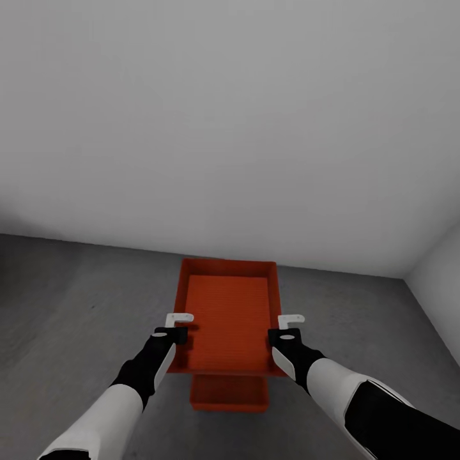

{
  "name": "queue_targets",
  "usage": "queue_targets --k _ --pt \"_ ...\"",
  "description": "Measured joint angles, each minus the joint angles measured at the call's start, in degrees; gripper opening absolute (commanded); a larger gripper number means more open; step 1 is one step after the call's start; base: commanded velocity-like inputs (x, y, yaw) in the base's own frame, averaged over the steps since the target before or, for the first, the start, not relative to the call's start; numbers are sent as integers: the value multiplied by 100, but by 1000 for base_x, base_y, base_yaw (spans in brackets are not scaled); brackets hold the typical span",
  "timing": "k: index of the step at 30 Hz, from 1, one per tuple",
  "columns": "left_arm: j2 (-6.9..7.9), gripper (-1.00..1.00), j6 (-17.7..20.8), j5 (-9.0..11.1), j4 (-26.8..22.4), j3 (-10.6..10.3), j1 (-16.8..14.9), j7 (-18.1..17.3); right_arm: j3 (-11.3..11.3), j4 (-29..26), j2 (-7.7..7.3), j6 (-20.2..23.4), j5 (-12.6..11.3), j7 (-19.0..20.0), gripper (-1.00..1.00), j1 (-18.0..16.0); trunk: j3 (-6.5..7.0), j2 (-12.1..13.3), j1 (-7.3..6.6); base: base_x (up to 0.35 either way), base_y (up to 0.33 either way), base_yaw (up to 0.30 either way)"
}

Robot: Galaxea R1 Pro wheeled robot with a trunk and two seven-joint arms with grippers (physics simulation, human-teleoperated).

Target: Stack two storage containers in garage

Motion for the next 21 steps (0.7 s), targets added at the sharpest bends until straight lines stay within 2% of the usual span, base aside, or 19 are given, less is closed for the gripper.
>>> queue_targets --k 21 --pt "-2 -100 -54 -1 4 1 0 0 15 -8 -6 -39 -3 -8 -100 0 -191 0 0 0 0 0"
